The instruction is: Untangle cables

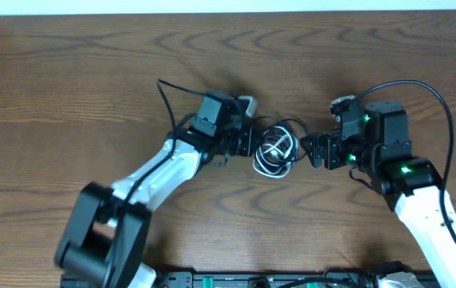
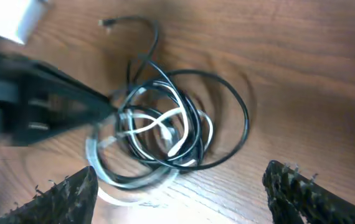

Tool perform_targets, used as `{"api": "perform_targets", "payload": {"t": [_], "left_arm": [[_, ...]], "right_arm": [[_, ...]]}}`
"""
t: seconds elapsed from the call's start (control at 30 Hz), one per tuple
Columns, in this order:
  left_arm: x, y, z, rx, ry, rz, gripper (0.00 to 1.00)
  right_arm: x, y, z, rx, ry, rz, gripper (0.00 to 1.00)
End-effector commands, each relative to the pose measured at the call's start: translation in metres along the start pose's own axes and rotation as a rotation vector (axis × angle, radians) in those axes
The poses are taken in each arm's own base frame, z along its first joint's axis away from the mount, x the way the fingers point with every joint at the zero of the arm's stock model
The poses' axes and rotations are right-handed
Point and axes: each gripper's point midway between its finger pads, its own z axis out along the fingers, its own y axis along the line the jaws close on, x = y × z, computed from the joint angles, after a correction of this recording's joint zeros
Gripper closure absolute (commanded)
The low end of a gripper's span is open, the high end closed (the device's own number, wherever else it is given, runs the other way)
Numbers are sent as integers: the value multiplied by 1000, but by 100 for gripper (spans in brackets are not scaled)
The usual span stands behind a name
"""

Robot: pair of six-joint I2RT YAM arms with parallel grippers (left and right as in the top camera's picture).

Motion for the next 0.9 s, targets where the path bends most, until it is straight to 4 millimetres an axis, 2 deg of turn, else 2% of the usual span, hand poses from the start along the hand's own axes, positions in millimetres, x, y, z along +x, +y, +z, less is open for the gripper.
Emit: {"api": "perform_targets", "payload": {"t": [0.0, 0.07, 0.13, 0.2, 0.43, 0.67, 0.8, 0.87], "left_arm": [[-29, -54, -43, 155, -109, 59, 93], [-31, -60, -52, 160, -126, 71, 93], [-25, -57, -51, 150, -104, 55, 93], [-23, -57, -51, 148, -93, 48, 93], [-22, -59, -51, 160, -89, 52, 93], [-19, -68, -52, 206, -74, 61, 93], [-19, -68, -52, 207, -73, 61, 93], [-19, -68, -52, 209, -72, 61, 93]], "right_arm": [[8, -8, 15, 18, 57, 13, 18], [10, -13, 26, 21, 73, 19, 18], [0, -13, 30, 16, 38, 7, 19], [-6, -5, 30, -30, 13, -5, 21], [7, 4, 38, -68, 64, -5, 27], [17, 5, 54, -76, 111, -6, 27], [3, 17, 54, -142, 52, -35, 28], [-9, 20, 55, -156, 7, -59, 32]]}}
